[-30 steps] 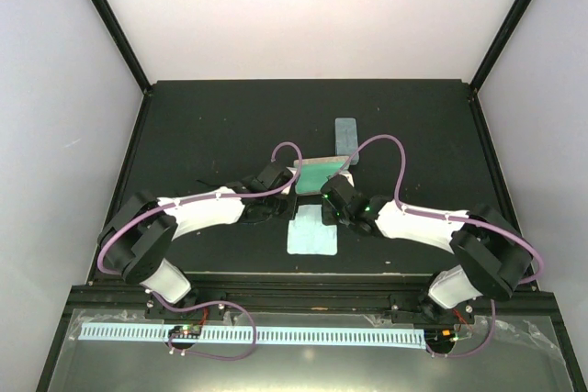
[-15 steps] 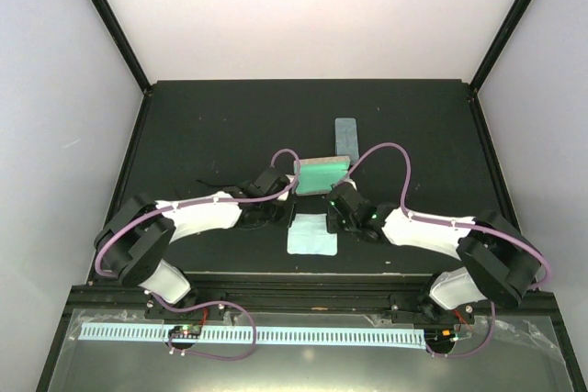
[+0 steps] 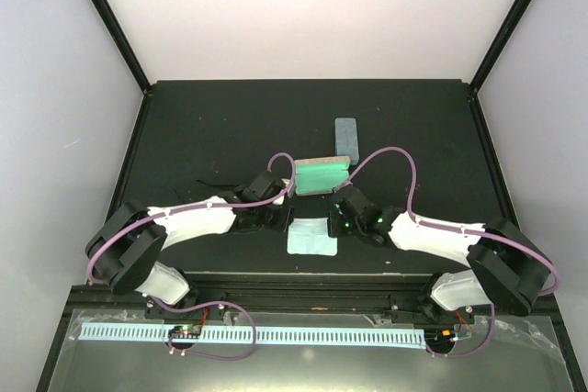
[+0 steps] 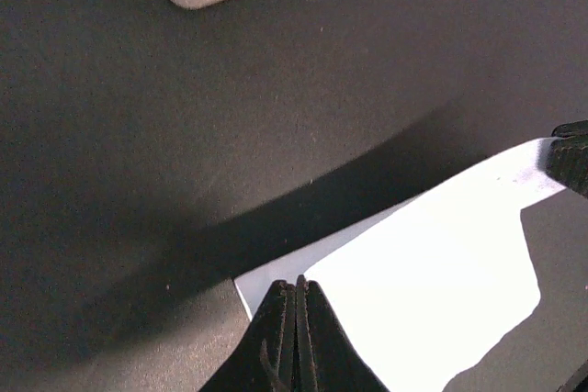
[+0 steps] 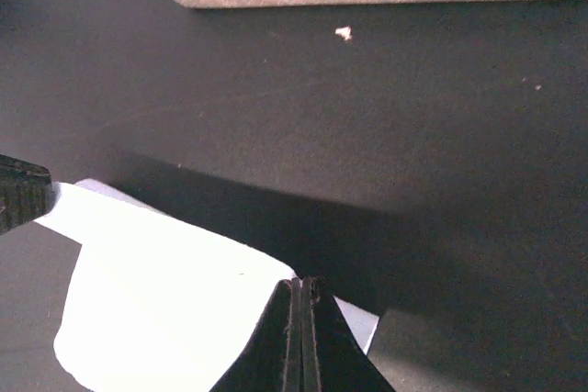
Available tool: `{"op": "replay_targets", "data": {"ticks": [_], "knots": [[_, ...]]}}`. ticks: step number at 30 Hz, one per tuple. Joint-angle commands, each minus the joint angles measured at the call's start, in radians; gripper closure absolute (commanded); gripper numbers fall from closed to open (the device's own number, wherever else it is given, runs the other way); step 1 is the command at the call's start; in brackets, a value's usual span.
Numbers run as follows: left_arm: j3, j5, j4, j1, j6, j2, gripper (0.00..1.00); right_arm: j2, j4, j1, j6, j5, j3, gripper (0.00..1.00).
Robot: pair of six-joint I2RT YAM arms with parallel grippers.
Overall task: Organize the sunglasses
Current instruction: Fold the glasses cleaning cloth at the center of the board.
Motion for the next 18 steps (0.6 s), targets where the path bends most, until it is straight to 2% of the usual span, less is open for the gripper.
{"op": "replay_targets", "data": {"ticks": [1, 18], "knots": [[-0.022, 0.046, 0.024, 0.001, 0.011, -0.030, 0.98, -0.031, 0.024, -0.004, 0.004, -0.062, -0.029, 0.99], [-0.067, 0.111, 0.050, 0.000, 0.025, -0.032, 0.98, -0.006, 0.029, -0.004, 0.010, -0.099, -0.052, 0.99]]}}
